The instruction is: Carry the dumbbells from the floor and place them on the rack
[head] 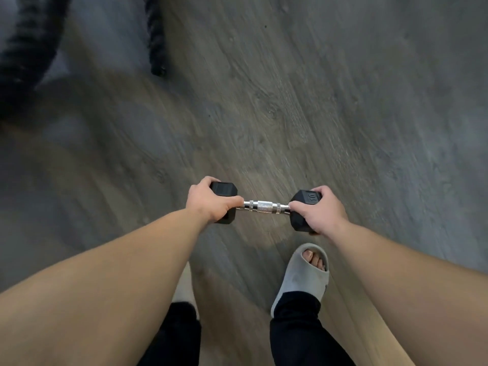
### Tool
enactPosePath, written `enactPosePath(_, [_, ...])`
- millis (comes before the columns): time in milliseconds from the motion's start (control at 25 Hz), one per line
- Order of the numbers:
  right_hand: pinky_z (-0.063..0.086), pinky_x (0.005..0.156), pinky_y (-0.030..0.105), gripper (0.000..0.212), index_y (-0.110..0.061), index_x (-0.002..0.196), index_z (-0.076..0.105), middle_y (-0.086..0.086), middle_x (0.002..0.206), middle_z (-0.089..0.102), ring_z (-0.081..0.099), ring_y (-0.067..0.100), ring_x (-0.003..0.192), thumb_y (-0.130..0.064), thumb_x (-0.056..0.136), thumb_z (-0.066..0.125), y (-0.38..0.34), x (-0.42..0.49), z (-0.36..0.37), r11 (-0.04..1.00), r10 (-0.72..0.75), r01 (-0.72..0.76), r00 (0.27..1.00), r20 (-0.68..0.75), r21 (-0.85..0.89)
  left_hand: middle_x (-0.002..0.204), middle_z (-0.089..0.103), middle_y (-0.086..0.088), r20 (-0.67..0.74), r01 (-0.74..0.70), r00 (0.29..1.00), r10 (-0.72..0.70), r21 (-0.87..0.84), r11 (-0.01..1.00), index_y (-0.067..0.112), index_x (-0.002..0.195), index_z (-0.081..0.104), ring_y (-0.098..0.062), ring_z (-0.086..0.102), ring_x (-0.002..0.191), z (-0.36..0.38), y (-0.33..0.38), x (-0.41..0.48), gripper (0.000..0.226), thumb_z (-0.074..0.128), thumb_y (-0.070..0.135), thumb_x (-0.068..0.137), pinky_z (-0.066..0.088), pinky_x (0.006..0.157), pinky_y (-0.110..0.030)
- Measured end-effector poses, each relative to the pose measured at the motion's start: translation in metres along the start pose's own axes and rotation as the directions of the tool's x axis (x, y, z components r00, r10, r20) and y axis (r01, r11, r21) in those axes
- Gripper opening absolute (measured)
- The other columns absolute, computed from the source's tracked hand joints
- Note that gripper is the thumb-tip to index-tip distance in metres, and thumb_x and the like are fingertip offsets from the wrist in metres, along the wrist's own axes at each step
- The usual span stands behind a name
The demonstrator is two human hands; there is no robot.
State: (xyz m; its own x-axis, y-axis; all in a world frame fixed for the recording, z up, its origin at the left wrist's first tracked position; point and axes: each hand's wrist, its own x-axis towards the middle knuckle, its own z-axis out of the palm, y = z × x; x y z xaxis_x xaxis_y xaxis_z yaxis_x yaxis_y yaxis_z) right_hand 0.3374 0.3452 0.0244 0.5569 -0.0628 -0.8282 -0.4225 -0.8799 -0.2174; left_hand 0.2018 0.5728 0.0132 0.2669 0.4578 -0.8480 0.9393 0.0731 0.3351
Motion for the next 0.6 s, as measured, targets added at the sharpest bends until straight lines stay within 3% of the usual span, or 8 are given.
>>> enactPosePath(200, [0.064, 0.053, 0.039, 0.069, -0.027, 0.121, 0.057, 0.009, 0.121, 0.062, 0.069, 0.025, 0.088, -0.045, 0.062, 0.087, -0.090, -0.160, -0.054, 0.998, -0.069, 0.070, 0.997, 0.032, -0.006, 0.117, 0.062, -0.005, -0.093, -0.010, 0.996, 0.009, -0.011, 1.000, 0.030, 0.101, 0.065, -0.018, 0.066, 0.094, -0.130, 0.044, -0.140, 0.067, 0.091, 0.053, 0.044, 0.055, 0.070, -0.027])
enactPosePath(320, [0.067, 0.063, 0.049, 0.069, -0.027, 0.122, 0.057, 0.009, 0.125, 0.061, 0.069, 0.030, 0.095, -0.045, 0.062, 0.087, -0.154, -0.273, -0.090, 0.990, -0.142, 0.143, 0.989, 0.042, -0.011, 0.118, 0.059, -0.005, -0.132, -0.009, 0.991, -0.003, -0.093, 0.996, 0.031, 0.108, 0.065, -0.020, 0.065, 0.095, -0.220, 0.069, -0.236, 0.073, 0.091, 0.052, 0.043, 0.054, 0.058, -0.025])
enactPosePath(520, [0.067, 0.059, 0.050, 0.066, -0.030, 0.117, 0.056, 0.009, 0.123, 0.062, 0.068, 0.029, 0.096, -0.043, 0.061, 0.088, -0.225, -0.430, -0.118, 0.959, -0.283, 0.281, 0.957, 0.063, 0.039, 0.115, 0.057, -0.006, -0.299, -0.106, 0.953, 0.047, -0.184, 0.977, 0.029, 0.106, 0.066, -0.016, 0.064, 0.089, -0.339, 0.079, -0.378, 0.070, 0.097, 0.046, 0.045, 0.049, 0.041, -0.019])
enactPosePath(600, [0.067, 0.056, 0.047, 0.068, -0.029, 0.119, 0.057, 0.009, 0.121, 0.064, 0.069, 0.029, 0.095, -0.043, 0.061, 0.087, -0.244, -0.491, -0.116, 0.938, -0.345, 0.345, 0.934, 0.093, 0.011, 0.113, 0.056, -0.004, -0.351, -0.112, 0.936, 0.031, -0.214, 0.970, 0.030, 0.104, 0.065, -0.017, 0.064, 0.090, -0.383, 0.063, -0.432, 0.068, 0.098, 0.047, 0.046, 0.051, 0.048, -0.021])
